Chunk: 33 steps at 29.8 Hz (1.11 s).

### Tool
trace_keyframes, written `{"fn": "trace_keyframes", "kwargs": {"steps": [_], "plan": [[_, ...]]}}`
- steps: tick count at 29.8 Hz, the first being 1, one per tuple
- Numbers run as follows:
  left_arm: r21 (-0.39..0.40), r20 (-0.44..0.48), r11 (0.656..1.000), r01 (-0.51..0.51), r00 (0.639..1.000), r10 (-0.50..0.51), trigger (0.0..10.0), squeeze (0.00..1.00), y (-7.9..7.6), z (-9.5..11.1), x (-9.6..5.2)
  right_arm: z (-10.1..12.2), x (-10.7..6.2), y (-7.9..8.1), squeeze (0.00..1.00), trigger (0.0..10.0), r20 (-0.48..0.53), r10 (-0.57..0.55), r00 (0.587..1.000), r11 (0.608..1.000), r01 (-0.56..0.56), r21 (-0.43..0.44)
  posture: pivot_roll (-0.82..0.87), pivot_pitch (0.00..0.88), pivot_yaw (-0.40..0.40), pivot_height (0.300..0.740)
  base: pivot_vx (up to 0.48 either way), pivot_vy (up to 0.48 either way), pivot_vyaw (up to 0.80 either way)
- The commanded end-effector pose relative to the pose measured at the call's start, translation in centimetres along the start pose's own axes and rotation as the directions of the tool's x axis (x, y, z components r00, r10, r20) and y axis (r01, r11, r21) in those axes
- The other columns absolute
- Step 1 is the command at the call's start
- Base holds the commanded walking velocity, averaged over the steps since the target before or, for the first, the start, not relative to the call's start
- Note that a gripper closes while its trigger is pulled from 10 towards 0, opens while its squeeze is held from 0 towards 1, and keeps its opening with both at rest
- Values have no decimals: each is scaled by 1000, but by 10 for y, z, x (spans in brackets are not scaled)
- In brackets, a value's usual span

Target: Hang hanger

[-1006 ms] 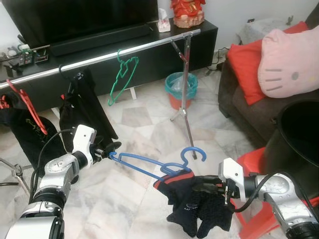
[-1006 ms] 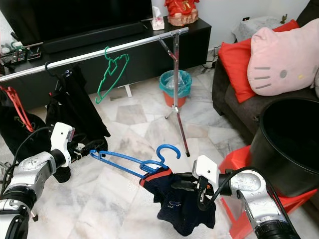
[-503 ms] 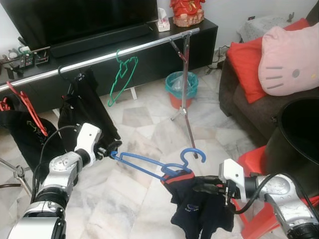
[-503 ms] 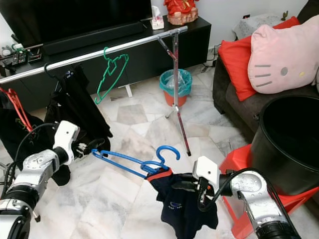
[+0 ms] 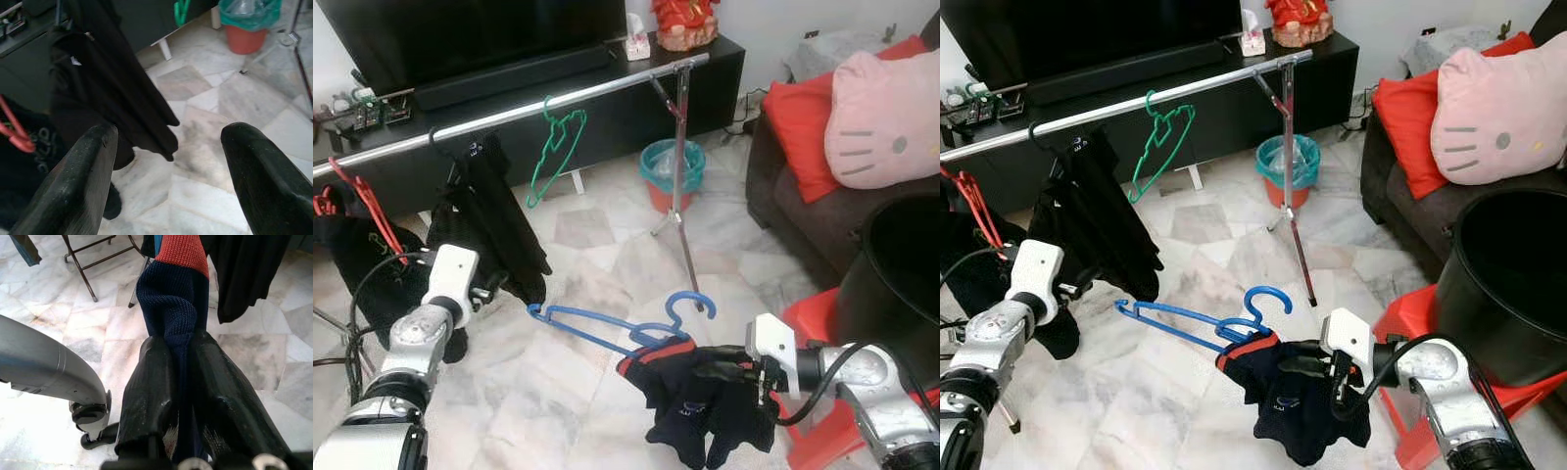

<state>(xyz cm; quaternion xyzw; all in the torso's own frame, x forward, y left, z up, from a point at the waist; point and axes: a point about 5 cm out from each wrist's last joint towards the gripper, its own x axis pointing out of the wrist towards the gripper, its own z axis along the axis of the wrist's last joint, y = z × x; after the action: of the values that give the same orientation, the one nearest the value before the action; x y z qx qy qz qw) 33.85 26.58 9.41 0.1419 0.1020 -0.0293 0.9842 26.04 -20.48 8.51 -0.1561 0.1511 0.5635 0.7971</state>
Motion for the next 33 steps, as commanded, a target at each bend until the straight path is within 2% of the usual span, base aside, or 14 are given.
{"fn": "trace_keyframes", "kwargs": {"steps": [1, 2, 4, 6, 7, 11, 12, 14, 15, 18, 22, 24, 29, 33], "plan": [[0, -40, 1000, -28, 999, 28, 10000, 0, 11, -10, -6, 7, -6, -3, 0, 10000, 33, -27, 999, 999, 28, -25, 35, 74, 137, 740, 0, 0, 0], [0, -40, 1000, -28, 999, 28, 10000, 0, 11, -10, -6, 7, -6, -3, 0, 10000, 33, -27, 999, 999, 28, -25, 35, 74, 137, 740, 0, 0, 0], [20, -105, 999, 38, 994, -36, 10000, 0, 7, -20, -9, 6, -7, -2, 0, 10000, 28, -26, 999, 999, 27, -28, 28, 77, 138, 740, 0, 0, 0], [94, -173, 988, 124, 979, -107, 10000, 0, 1, -30, -12, 7, -8, -3, 0, 10000, 28, -28, 999, 999, 29, -32, 29, 76, 136, 740, 0, 0, 0], [97, -213, 979, 179, 964, -156, 10000, 0, -5, -37, -14, 9, -8, -6, 0, 10000, 28, -32, 999, 999, 33, -38, 28, 76, 131, 740, 0, 0, 0], [71, -275, 965, 254, 935, -226, 10000, 0, -17, -48, -17, 13, -9, -10, 0, 10000, 28, -27, 999, 998, 28, -51, 26, 73, 122, 740, 0, 0, 0], [56, -293, 945, 323, 910, -293, 10000, 0, -27, -52, -19, 16, -9, -12, 0, 10000, 29, -22, 999, 998, 24, -60, 22, 74, 118, 740, 0, 0, 0], [38, -299, 932, 360, 894, -333, 10000, 0, -33, -55, -20, 18, -9, -14, 0, 10000, 30, -21, 999, 998, 23, -66, 22, 74, 118, 740, 0, 0, 0], [12, -298, 900, 435, 861, -412, 10000, 0, -46, -57, -21, 23, -10, -17, 0, 10000, 31, -19, 999, 996, 22, -83, 16, 76, 115, 740, 0, 0, 0], [-56, -274, 864, 500, 825, -495, 10000, 0, -61, -58, -21, 29, -10, -21, 0, 10000, 42, -19, 999, 995, 23, -98, 13, 78, 114, 740, 0, 0, 0], [-104, -246, 849, 519, 813, -527, 10000, 0, -69, -55, -20, 34, -6, -18, 0, 10000, 58, 13, 998, 995, -7, -103, 5, 80, 110, 740, 0, 0, 0], [-133, -220, 836, 533, 806, -549, 10000, 0, -75, -51, -17, 32, -1, -10, 0, 10000, 53, 77, 996, 993, -72, -91, 1, 79, 110, 740, 0, 0, 0], [-172, -179, 821, 544, 802, -569, 10000, 0, -82, -45, -14, 28, 11, -1, 0, 10000, 46, 143, 989, 987, -139, -83, 1, 76, 104, 740, 0, 0, 0], [-265, -124, 812, 520, 817, -563, 10000, 0, -88, -42, -12, 39, 14, -5, 0, 10000, 63, 152, 986, 983, -144, -110, -17, 69, 96, 740, 0, 0, 0]]}}
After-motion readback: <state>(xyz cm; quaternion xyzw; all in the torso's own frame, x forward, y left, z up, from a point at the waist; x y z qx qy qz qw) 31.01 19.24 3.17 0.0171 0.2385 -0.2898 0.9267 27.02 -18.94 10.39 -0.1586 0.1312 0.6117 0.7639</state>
